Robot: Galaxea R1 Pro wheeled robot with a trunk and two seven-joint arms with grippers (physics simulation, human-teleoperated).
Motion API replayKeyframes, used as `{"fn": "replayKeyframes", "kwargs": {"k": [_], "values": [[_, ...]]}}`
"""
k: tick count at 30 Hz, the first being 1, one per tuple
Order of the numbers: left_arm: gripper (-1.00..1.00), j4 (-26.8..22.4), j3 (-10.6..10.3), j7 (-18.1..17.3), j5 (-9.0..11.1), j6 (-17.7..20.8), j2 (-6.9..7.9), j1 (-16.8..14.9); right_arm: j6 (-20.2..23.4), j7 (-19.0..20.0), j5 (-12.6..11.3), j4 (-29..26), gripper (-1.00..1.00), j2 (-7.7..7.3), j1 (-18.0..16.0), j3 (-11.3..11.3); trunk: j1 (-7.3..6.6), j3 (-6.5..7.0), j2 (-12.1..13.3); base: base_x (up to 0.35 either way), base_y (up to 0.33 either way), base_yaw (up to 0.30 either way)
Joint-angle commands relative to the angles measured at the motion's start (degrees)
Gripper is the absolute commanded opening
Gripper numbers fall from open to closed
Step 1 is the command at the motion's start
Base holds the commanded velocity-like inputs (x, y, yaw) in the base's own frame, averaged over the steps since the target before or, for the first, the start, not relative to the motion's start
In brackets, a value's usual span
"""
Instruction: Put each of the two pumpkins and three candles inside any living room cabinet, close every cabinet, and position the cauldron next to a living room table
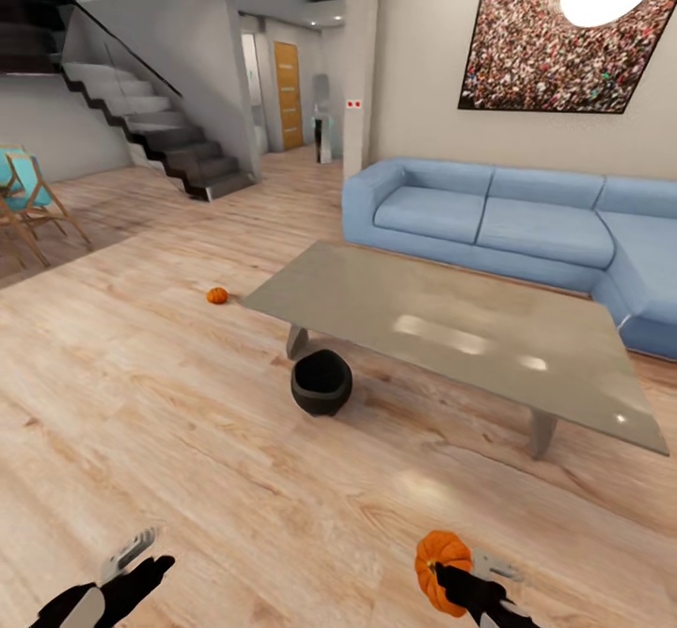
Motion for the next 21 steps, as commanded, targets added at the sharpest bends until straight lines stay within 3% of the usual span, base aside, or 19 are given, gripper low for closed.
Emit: {"fn": "replayKeyframes", "kwargs": {"k": [1,8,12,21], "values": [[1.0,0.58,0.02,-0.13,0.32,-0.21,-0.21,-0.03,-0.73,-0.12,0.18,0.0,-1.0,0.14,0.03,0.31,0.01,-0.08,-0.02,0.1,0.305,0.272],[1.0,1.54,0.39,-0.23,0.43,-1.07,-0.54,-0.03,-3.02,-0.11,1.16,0.06,-1.0,0.35,0.14,0.23,0.01,-0.4,-0.02,0.026,0.326,0.251],[1.0,1.64,0.3,-0.23,0.39,-1.56,-0.65,-0.03,-3.17,-0.11,1.23,0.06,-1.0,0.42,0.13,0.23,0.01,-0.44,-0.02,0.038,0.329,0.096],[1.0,1.78,0.38,-0.24,0.47,-2.45,-0.65,-0.03,-4.0,-0.11,1.51,1.13,-1.0,1.78,0.14,0.29,0.01,-0.14,-0.02,0.233,0.249,0.234]]}}
